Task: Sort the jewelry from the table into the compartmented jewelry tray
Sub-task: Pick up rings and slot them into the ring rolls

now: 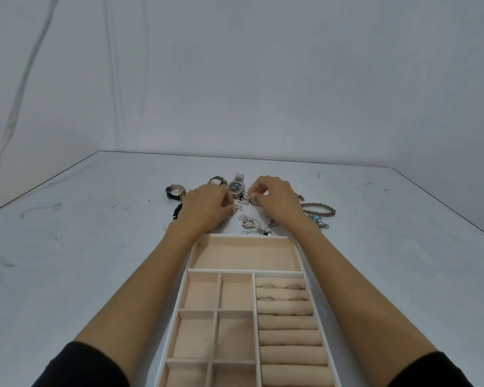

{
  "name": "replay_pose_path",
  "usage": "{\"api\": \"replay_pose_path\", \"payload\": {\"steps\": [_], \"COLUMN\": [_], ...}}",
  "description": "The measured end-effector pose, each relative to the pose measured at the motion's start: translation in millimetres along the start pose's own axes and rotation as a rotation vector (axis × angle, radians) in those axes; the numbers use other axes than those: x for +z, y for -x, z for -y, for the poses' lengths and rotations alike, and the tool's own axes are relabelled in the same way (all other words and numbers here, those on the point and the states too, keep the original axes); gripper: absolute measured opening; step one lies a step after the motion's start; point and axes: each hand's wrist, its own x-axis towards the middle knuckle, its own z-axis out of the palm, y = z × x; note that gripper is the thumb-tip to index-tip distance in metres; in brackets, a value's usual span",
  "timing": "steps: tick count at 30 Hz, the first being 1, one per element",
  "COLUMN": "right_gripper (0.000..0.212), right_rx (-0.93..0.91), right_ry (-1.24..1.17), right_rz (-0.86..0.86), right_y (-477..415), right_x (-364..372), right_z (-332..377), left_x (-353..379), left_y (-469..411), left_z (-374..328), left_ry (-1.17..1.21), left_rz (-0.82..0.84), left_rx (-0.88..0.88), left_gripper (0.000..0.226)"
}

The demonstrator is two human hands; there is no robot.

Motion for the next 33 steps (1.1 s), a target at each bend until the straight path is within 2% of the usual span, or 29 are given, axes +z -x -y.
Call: {"api": "replay_pose_path", "payload": {"steps": [7, 16, 21, 26, 33], "right_gripper": [0.008, 0.007, 0.011, 0.009, 0.01], "right_rx": [0.02, 0.013, 0.005, 0.022, 0.019], "right_ry": [-0.055, -0.085, -0.108, -0.099, -0.095], "right_rz": [-0.005, 0.007, 0.018, 0.025, 0.014], "right_y": [-0.8, -0.2, 2.2, 2.3, 2.1], "right_x": [0.0, -0.6, 1.5, 1.3, 2.8], "right_z": [-1.6, -0.5, -2.1, -5.9, -6.1], "left_x": [-2.6, -11.7, -9.1, -10.1, -9.9], "left_y": [4.9, 10.9, 11.5, 11.3, 12.3], "left_z": [0.6, -0.4, -1.9, -2.5, 2.5], "left_ry": [0.078, 0.216, 0.175, -0.056, 0.117], "left_rz": [-0.075, -0.181, -0.093, 0.014, -0.05], "left_rx": [0.049, 0.013, 0.017, 0.067, 0.024], "left_gripper": [0.008, 0.008, 0.01, 0.021, 0.011]}}
